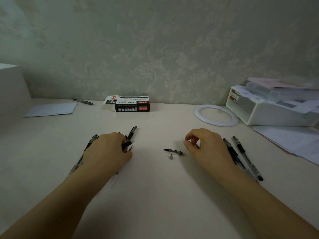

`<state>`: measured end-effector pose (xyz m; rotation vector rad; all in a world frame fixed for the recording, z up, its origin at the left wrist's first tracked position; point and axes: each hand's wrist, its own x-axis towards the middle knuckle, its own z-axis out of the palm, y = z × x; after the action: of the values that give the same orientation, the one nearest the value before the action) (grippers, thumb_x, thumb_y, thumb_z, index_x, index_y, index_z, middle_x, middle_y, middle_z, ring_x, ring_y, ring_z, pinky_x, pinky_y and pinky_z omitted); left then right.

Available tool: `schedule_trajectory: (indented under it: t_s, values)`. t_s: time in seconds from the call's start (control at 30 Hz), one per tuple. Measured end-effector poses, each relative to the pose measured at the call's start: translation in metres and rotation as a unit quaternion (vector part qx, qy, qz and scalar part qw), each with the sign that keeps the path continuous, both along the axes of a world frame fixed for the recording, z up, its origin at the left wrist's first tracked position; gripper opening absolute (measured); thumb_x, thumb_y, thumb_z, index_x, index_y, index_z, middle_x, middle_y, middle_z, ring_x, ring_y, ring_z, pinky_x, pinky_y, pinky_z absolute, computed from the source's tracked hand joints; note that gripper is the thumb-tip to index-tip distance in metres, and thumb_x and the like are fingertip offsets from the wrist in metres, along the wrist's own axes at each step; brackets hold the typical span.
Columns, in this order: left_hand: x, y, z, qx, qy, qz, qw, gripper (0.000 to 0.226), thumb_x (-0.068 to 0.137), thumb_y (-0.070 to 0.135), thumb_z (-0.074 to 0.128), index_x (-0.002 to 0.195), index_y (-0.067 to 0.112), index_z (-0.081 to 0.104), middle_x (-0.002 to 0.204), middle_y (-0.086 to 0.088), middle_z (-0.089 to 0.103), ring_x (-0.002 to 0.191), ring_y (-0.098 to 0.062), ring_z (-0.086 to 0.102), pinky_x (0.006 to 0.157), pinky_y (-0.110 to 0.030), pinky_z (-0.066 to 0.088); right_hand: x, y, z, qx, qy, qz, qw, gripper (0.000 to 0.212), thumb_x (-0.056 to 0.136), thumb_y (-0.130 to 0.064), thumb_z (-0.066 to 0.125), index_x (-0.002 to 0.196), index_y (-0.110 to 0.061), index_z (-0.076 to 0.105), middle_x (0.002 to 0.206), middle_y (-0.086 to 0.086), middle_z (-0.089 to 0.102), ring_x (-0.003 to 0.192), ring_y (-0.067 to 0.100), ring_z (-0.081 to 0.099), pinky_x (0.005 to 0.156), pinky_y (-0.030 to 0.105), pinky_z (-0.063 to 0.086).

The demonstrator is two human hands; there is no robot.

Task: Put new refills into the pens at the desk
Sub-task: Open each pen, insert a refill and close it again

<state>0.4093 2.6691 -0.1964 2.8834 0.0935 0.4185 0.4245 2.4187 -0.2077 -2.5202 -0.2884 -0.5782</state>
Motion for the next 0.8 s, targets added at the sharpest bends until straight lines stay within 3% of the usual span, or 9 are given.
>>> schedule_trajectory:
  t_s: [0.27,0.43,0.5,0.6,0.67,0.73,0.8]
  values:
    - [0.0,0.001,0.002,0.008,0.021,0.001,1.0,0.021,0.085,0.034,0.06,0.072,0.02,0.051,0.065,0.005,0.051,0.058,-0.008,0.046,0.046,-0.023,0.029,-0.003,0.002,0.003,0.002,0.013,0.0,1.0,0.007,0.09,-0.024,0.064,0.091,-0.02,0.07,0.084,-0.006,0.064,0.081,0.013,0.058,0.074,0.033,0.049]
    - [0.0,-0.005,-0.001,0.029,0.032,-0.008,0.999,0.028,0.086,0.032,0.055,0.065,0.02,0.041,0.064,0.003,0.045,0.058,-0.011,0.043,0.065,-0.028,0.045,-0.003,0.003,0.002,0.003,0.012,0.003,1.0,0.006,0.09,-0.023,0.065,0.09,-0.02,0.07,0.083,-0.007,0.064,0.078,0.011,0.058,0.075,0.035,0.05]
    - [-0.001,-0.008,0.001,0.012,0.022,-0.004,1.0,0.027,0.086,0.032,0.055,0.066,0.018,0.044,0.063,0.003,0.047,0.057,-0.011,0.043,0.06,-0.027,0.042,-0.002,0.003,0.002,0.017,0.004,0.009,1.0,0.005,0.089,-0.021,0.066,0.088,-0.02,0.071,0.081,-0.008,0.064,0.073,0.006,0.057,0.073,0.028,0.05]
    - [-0.004,-0.016,0.007,-0.071,-0.048,-0.032,0.996,0.023,0.085,0.033,0.058,0.068,0.019,0.052,0.058,0.004,0.051,0.051,-0.006,0.045,0.046,-0.022,0.029,-0.003,0.007,0.006,0.129,0.02,0.029,0.991,0.006,0.087,-0.022,0.069,0.082,-0.021,0.073,0.072,-0.01,0.067,0.059,0.0,0.056,0.061,0.009,0.043]
    - [-0.005,-0.024,0.01,-0.185,-0.085,-0.078,0.976,0.022,0.083,0.034,0.062,0.067,0.02,0.056,0.053,0.006,0.052,0.047,-0.005,0.046,0.044,-0.015,0.031,-0.006,0.014,0.009,0.246,0.091,0.069,0.962,0.008,0.087,-0.026,0.071,0.082,-0.02,0.074,0.07,-0.007,0.072,0.056,0.0,0.058,0.058,0.01,0.045]
    - [-0.008,-0.034,0.009,-0.307,-0.083,-0.131,0.939,0.019,0.083,0.031,0.066,0.067,0.021,0.062,0.052,0.005,0.054,0.045,-0.003,0.044,0.046,-0.011,0.035,-0.012,0.022,0.011,0.342,0.2,0.137,0.908,0.014,0.088,-0.028,0.07,0.089,-0.015,0.075,0.077,-0.001,0.076,0.062,0.007,0.065,0.061,0.015,0.052]
    - [-0.01,-0.043,0.004,-0.365,-0.066,-0.163,0.914,0.014,0.084,0.028,0.068,0.071,0.023,0.067,0.061,-0.003,0.061,0.049,-0.003,0.049,0.049,-0.013,0.04,-0.017,0.027,0.011,0.363,0.278,0.196,0.868,0.019,0.088,-0.03,0.07,0.095,-0.013,0.076,0.087,0.003,0.077,0.07,0.011,0.069,0.067,0.019,0.056]
